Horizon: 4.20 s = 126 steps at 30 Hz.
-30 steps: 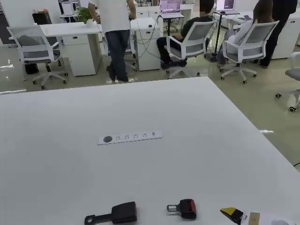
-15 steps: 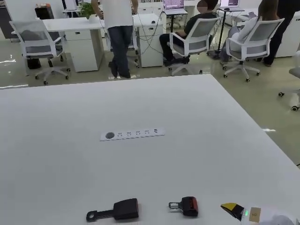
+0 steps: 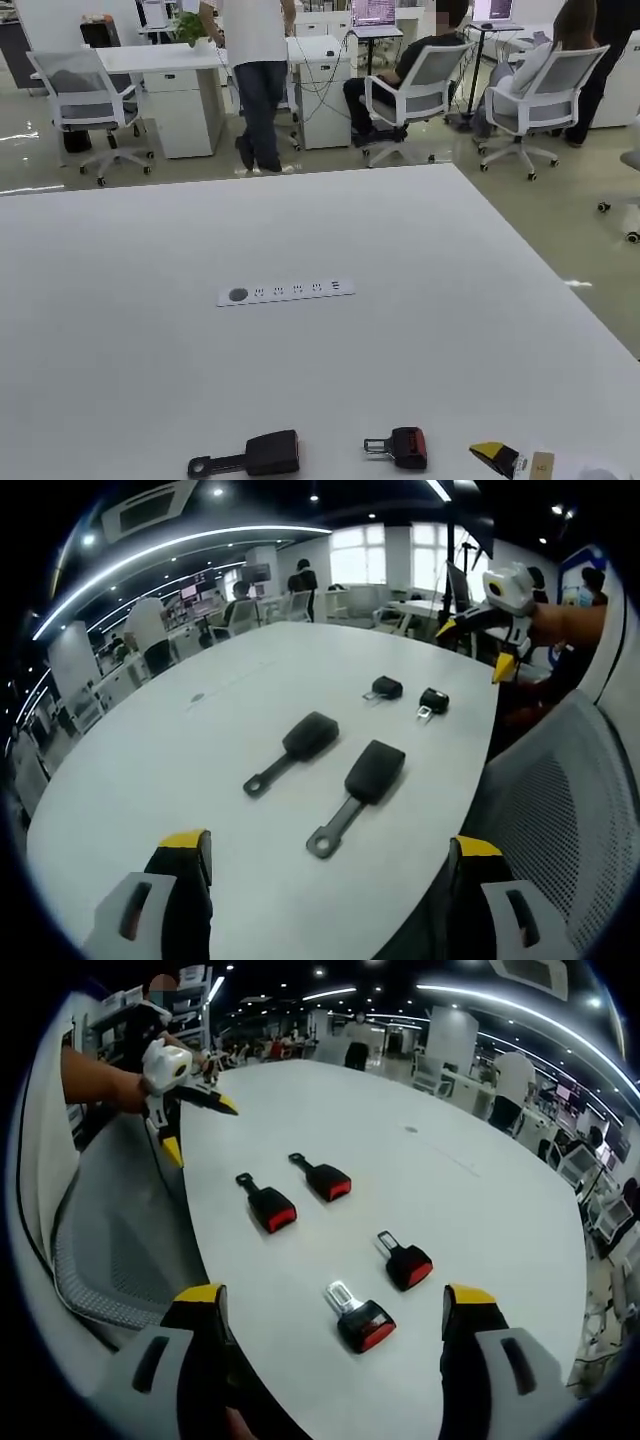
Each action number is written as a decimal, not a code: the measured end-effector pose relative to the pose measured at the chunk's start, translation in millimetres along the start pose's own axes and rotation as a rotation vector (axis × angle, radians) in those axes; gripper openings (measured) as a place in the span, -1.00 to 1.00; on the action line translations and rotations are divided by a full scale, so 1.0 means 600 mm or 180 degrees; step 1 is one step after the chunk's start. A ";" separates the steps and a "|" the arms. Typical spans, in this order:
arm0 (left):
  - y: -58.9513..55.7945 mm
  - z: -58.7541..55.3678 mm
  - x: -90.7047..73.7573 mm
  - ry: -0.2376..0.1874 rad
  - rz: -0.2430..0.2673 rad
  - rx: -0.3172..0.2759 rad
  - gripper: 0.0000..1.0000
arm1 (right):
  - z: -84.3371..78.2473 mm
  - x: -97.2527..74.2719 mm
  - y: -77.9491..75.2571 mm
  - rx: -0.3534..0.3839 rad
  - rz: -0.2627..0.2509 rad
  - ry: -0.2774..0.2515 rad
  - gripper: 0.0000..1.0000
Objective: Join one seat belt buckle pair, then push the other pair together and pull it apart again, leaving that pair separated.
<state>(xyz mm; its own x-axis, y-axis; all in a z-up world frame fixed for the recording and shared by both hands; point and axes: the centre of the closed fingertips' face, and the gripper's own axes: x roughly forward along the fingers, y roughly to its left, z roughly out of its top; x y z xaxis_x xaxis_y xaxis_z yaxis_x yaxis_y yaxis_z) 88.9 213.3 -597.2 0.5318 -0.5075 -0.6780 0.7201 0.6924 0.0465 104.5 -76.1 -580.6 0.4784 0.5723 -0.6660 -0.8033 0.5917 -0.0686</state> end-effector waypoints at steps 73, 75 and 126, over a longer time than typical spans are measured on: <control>-0.040 0.032 0.141 0.0333 -0.0835 0.0966 0.37 | -0.067 0.094 -0.027 -0.0603 0.0598 0.0473 -0.07; -0.046 0.031 0.147 0.0354 -0.0897 0.0976 0.34 | -0.072 0.097 -0.026 -0.0635 0.0637 0.0514 -0.08; -0.079 -0.004 0.220 0.0650 -0.1569 0.1521 -0.34 | -0.133 0.124 -0.035 -0.1197 0.1237 0.0863 -0.31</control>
<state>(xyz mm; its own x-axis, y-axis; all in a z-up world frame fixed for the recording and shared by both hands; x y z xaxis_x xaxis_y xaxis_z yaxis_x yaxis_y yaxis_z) 123.8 114.8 -690.7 0.0337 -0.5650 -0.8244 0.9964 0.0830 -0.0161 128.2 -91.4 -688.0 0.0570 0.5119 -0.8571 -0.9951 0.0988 -0.0072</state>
